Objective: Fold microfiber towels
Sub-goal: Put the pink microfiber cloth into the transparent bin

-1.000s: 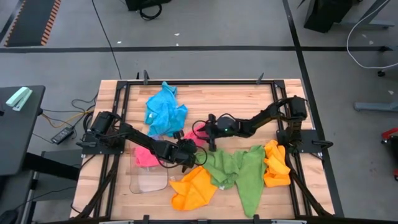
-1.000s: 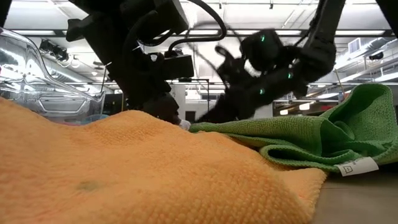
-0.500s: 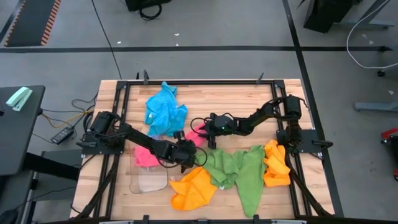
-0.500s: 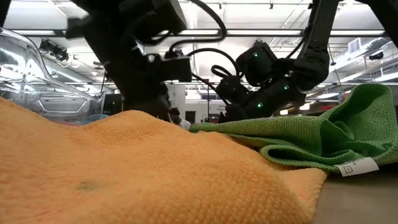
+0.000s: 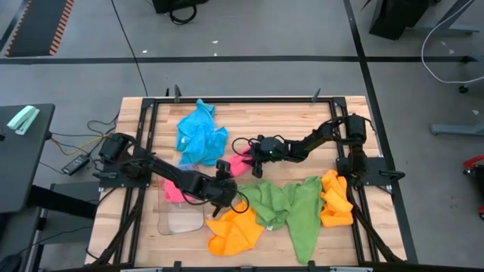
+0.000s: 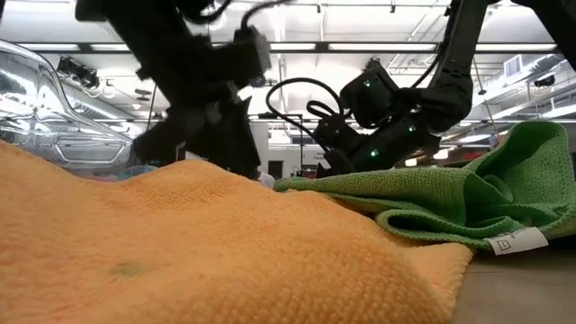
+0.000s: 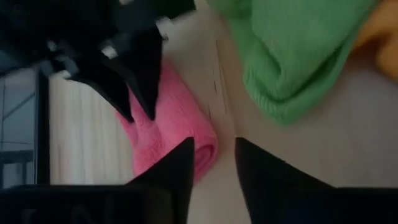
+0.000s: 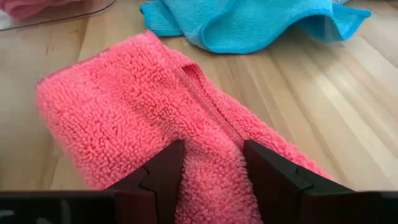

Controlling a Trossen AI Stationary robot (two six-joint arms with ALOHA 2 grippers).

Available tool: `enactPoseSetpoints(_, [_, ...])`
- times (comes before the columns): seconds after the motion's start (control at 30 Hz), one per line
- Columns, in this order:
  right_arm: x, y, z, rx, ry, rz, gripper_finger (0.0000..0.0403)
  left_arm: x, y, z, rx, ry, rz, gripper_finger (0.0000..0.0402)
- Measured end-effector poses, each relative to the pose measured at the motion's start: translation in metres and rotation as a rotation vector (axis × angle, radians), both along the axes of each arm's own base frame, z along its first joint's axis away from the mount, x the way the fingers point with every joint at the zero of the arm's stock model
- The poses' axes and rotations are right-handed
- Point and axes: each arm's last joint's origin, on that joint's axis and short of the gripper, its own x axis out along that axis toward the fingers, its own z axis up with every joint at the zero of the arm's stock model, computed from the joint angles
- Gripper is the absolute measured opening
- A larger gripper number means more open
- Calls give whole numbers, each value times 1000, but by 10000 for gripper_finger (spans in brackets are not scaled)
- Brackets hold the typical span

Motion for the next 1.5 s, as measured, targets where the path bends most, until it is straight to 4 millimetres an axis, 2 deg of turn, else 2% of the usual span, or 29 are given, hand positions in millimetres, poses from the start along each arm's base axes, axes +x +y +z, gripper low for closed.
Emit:
enactPoseSetpoints(0.3, [-1, 1, -1, 24, 11, -12, 179, 7, 12, -26, 59, 107, -9, 271])
enactPoseSetpoints(0.5, [-1, 1, -2, 32, 10, -16, 179, 10, 17, -33, 192, 168, -62, 301])
enactPoseSetpoints(0.7, [-1, 2, -2, 41, 9, -3, 179, 14, 26, -43, 236, 221, -79, 302])
enactPoseSetpoints(0.93, [0, 3, -2, 40, 3, 2, 179, 17, 41, -44, 226, 234, -49, 287])
enactPoseSetpoints(1.2, [0, 4, -1, 41, -5, 4, 179, 20, 58, -46, 195, 296, -109, 268])
enactPoseSetpoints(1.37, [0, 4, -1, 42, -5, 5, 179, 20, 63, -47, 193, 316, -129, 241])
enactPoseSetpoints(1.5, [0, 4, -1, 48, -6, 5, 179, 20, 67, -48, 156, 330, -135, 196])
